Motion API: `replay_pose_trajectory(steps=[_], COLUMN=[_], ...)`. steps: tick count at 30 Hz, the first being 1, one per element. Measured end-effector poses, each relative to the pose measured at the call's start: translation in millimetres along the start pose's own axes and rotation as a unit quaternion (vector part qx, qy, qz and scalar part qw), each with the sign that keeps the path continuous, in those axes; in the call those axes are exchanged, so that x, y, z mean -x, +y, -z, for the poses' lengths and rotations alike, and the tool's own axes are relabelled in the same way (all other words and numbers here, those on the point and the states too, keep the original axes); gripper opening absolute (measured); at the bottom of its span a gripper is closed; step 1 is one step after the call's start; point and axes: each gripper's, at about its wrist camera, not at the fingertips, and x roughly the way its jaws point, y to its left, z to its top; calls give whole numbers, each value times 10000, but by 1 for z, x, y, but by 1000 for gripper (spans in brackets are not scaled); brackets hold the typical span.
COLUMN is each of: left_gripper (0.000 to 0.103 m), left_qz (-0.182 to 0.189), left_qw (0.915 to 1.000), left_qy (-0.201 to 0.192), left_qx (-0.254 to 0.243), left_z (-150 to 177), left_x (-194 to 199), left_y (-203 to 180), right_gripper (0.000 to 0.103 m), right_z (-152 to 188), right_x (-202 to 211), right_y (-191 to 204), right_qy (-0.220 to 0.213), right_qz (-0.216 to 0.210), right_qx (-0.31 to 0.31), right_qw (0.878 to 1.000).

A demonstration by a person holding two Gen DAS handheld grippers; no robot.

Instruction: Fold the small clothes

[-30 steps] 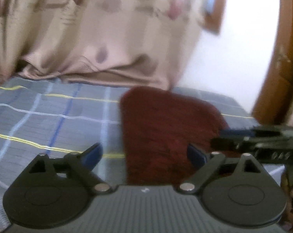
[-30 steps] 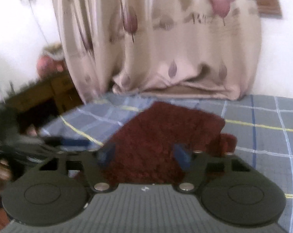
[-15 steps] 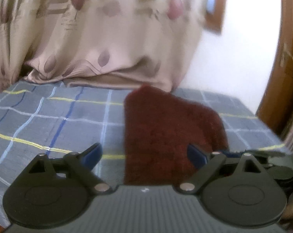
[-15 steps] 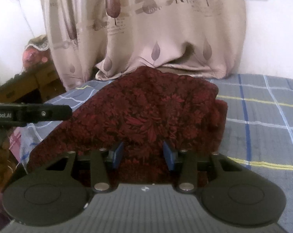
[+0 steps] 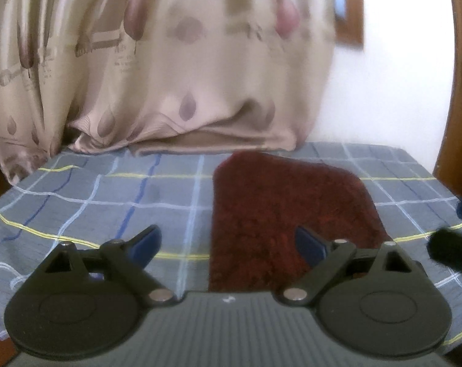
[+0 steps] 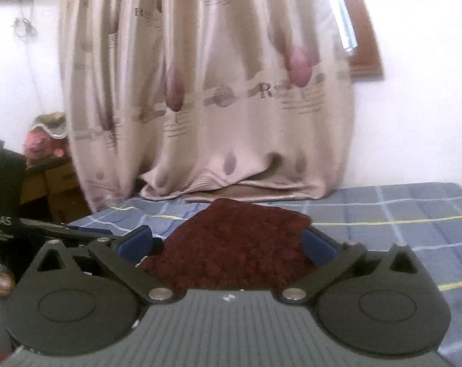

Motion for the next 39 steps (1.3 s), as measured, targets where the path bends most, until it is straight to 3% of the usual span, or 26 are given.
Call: replay_pose_trajectory(steps=[6, 13, 15, 23, 30, 39], left_gripper=[95, 95, 103, 103, 103, 103], left_qz=[-45, 105, 133, 520, 276, 151], left_qw=[9999, 9997, 9997, 9984, 9988, 9993], left_qy=[-138, -200, -196, -178, -372, -303], left_qx=[-50, -79, -47, 164, 168, 145], left_z=[-1, -4, -5, -3, 4, 3], left_x=[12, 22, 23, 26, 30, 26], left_y=[1, 1, 2, 10, 7, 5], right_gripper=[103, 103, 103, 103, 103, 103], right_z=[9, 2, 1, 1, 2, 3], right_x=[19, 34, 36, 37, 32, 29], right_y=[17, 21, 20, 23, 19, 21], right_qy=[79, -81, -97, -94, 16, 58], right_qz=[363, 413, 393, 498, 636, 847], right_qx=[182, 170, 169, 210, 135, 178], right_qw=[9991, 9990, 9990, 9985, 9979, 9962])
